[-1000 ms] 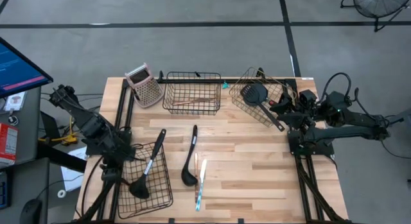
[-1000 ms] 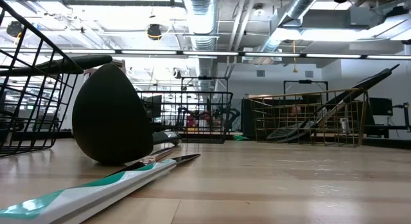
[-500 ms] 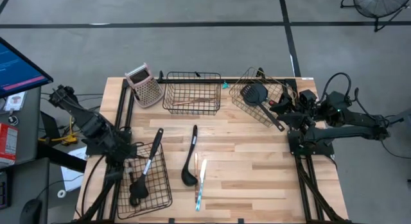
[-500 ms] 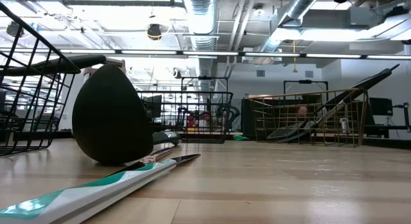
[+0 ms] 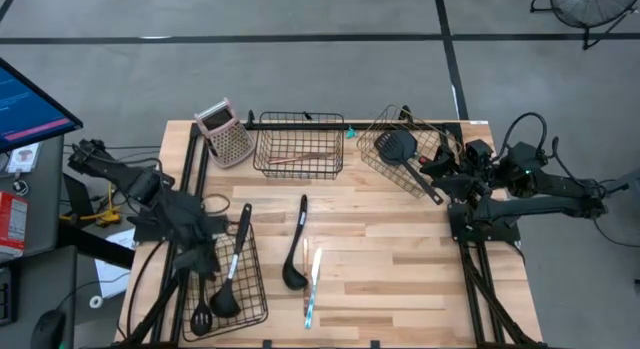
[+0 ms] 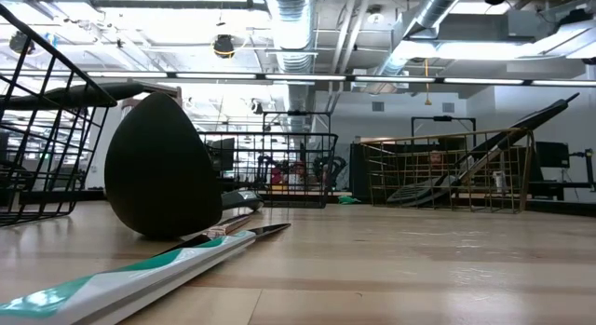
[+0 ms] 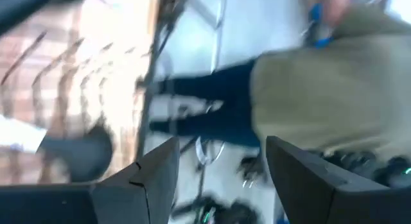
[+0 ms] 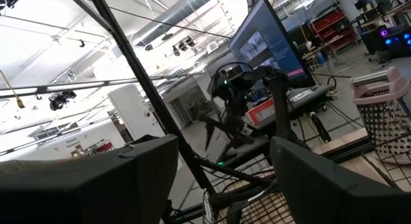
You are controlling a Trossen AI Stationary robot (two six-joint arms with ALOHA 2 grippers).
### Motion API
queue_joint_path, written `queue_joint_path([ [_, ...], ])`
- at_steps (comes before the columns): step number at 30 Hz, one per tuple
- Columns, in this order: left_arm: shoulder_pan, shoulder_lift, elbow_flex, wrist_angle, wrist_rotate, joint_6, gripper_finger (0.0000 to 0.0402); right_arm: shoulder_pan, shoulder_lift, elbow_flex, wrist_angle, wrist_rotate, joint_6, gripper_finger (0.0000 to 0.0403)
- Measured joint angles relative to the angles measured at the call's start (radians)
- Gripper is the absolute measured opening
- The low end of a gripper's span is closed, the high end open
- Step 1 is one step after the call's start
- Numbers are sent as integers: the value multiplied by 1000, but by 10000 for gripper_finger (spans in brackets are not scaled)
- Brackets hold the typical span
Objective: Pick & Place Kitchen Items
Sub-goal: Put the black serving spoon into the bottom black wire basket
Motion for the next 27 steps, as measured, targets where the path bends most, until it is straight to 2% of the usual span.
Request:
queue_joint_path([
  [6,90,-1,0,288,-77,60,205,0,0,0,-2,0,2,244],
  [11,185,14,1,484,-210,164,203,0,0,0,-3,0,2,244],
  [16,281,63,2,507,-355,312,209,0,0,0,-3,5,2,244],
  [19,335,121,2,512,-427,341,215,0,0,0,1,24,2,244],
  [27,402,314,0,514,-429,316,218,0,0,0,0,24,2,244],
])
